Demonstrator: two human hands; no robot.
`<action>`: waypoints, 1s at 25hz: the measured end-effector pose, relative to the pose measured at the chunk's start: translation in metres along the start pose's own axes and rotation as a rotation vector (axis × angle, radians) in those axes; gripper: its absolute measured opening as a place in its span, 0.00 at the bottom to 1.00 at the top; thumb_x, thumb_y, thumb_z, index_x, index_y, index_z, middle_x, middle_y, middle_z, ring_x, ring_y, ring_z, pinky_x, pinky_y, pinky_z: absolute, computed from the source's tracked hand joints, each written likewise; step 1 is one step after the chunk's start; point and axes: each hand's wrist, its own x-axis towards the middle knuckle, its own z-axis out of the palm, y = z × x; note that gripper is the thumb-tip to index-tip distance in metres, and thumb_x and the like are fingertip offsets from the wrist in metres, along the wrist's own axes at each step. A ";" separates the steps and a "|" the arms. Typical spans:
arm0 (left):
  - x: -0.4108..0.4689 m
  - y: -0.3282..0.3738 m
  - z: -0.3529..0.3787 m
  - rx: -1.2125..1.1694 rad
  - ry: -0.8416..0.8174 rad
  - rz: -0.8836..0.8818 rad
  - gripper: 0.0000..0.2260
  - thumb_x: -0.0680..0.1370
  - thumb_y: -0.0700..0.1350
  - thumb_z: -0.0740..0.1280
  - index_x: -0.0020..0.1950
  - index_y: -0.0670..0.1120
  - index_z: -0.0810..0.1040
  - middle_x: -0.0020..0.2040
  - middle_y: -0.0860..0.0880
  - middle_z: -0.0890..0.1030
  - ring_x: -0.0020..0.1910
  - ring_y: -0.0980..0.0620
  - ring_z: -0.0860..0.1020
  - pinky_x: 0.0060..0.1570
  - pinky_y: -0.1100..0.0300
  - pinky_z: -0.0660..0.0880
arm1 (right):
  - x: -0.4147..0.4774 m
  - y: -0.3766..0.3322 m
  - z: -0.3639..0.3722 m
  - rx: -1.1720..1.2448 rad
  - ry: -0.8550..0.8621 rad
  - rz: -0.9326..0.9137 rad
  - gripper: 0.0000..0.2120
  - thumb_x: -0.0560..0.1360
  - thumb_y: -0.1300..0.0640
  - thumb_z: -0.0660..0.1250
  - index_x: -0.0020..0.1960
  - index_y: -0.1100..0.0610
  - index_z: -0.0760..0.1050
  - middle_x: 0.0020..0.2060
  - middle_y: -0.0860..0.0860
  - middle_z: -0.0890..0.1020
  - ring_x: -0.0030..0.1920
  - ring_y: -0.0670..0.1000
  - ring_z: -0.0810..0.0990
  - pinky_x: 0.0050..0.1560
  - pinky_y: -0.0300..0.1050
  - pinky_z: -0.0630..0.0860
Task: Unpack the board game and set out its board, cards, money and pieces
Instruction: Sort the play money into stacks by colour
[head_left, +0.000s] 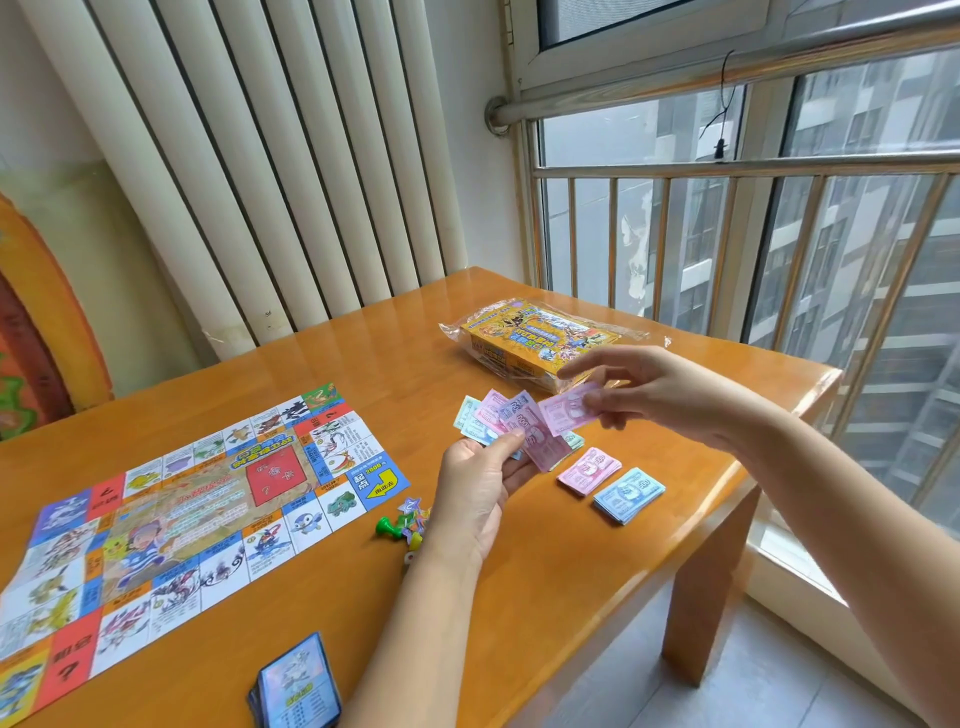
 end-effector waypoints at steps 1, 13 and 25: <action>0.000 0.000 0.000 0.005 0.002 0.005 0.07 0.76 0.31 0.64 0.54 0.33 0.75 0.41 0.40 0.84 0.35 0.48 0.84 0.35 0.59 0.81 | -0.001 0.002 0.003 -0.006 -0.002 0.006 0.10 0.75 0.67 0.67 0.54 0.59 0.79 0.35 0.51 0.80 0.33 0.48 0.77 0.34 0.38 0.74; -0.005 -0.001 -0.001 0.153 -0.033 0.060 0.05 0.72 0.33 0.70 0.48 0.37 0.81 0.44 0.40 0.85 0.38 0.47 0.84 0.36 0.60 0.80 | 0.006 -0.007 0.010 -0.417 -0.043 -0.090 0.08 0.71 0.59 0.74 0.50 0.53 0.83 0.32 0.42 0.81 0.32 0.39 0.75 0.35 0.34 0.71; -0.005 -0.005 0.002 0.110 -0.029 0.042 0.05 0.70 0.34 0.72 0.45 0.39 0.82 0.42 0.42 0.85 0.38 0.48 0.83 0.39 0.58 0.81 | 0.012 -0.014 0.024 -0.670 0.061 -0.140 0.06 0.67 0.55 0.77 0.38 0.47 0.81 0.37 0.42 0.83 0.38 0.37 0.80 0.39 0.28 0.73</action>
